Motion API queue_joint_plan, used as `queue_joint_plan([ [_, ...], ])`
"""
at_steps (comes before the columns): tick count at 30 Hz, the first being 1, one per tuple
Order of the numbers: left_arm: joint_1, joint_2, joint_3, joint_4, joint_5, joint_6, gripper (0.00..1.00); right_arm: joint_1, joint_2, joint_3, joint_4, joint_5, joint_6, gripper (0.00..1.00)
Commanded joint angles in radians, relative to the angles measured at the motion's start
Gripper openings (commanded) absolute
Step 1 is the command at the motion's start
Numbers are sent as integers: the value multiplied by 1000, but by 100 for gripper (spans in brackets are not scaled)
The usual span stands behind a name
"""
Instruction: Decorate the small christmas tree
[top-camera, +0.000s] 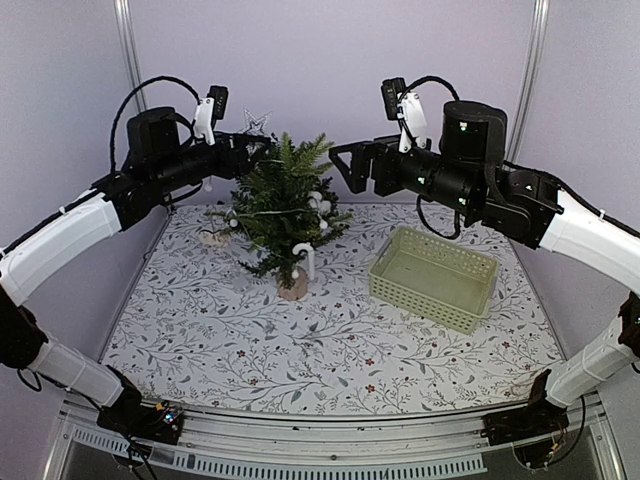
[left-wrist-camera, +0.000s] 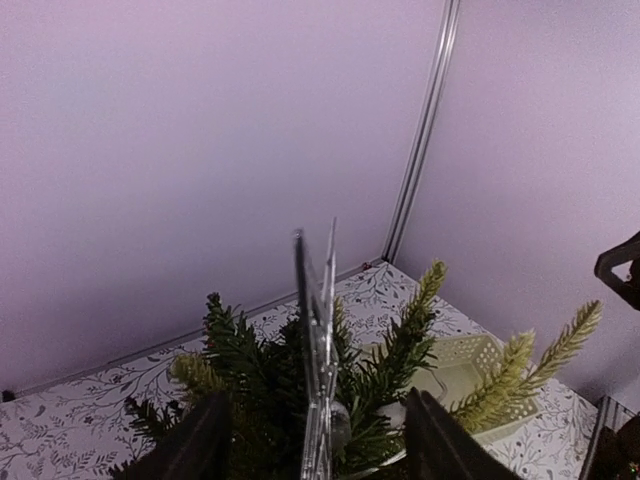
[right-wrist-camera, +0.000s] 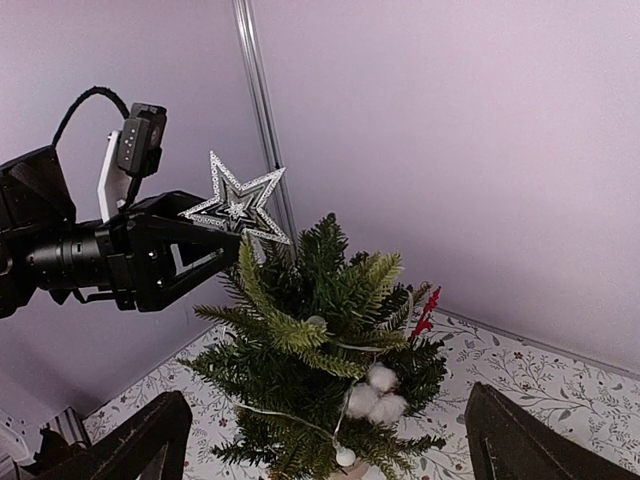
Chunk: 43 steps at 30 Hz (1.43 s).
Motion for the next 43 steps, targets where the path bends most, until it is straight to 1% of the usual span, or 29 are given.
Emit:
queue_joint_plan([
  [1,8,-68,19,-85,-43,13,77,-9,-1,-4,23,-4,1,99],
  [4,9,-113,14,-141,-76,11,95,-11,-3,-9,22,-3,4,99],
  [5,9,-132,10,-160,-89,11,99,-14,-4,-12,20,-6,7,99],
  [8,15,-202,-3,-232,-128,9,99,-34,-17,-28,9,-16,28,99],
  [11,50,-248,14,-353,-172,-34,99,-77,-43,-56,-8,-40,57,99],
  [14,130,-263,38,-503,-166,-80,99,-129,-77,-93,-37,-63,86,99],
  [16,208,-253,45,-609,-146,-111,99,-180,-109,-133,-61,-91,113,99],
  [18,267,-252,16,-674,-150,-126,99,-237,-142,-179,-79,-129,140,99],
  [19,278,-264,-21,-670,-157,-123,99,-262,-156,-204,-90,-146,155,99],
  [21,313,-284,-95,-652,-124,-121,99,-321,-192,-255,-112,-190,172,99],
  [25,407,-271,-241,-641,-62,-170,99,-414,-245,-373,-146,-263,199,99],
  [26,422,-263,-273,-634,-62,-195,99,-429,-255,-406,-145,-292,207,99],
  [30,460,-259,-412,-564,-31,-202,99,-468,-283,-527,-143,-350,219,99],
  [33,488,-261,-490,-514,-25,-221,99,-481,-280,-589,-116,-389,224,99],
  [35,496,-262,-528,-472,-21,-246,99,-483,-269,-612,-99,-407,225,99],
  [38,496,-254,-547,-430,-15,-267,99,-483,-259,-624,-78,-421,230,99],
  [43,496,-256,-537,-391,-35,-274,99,-484,-245,-617,-44,-428,223,99],
])
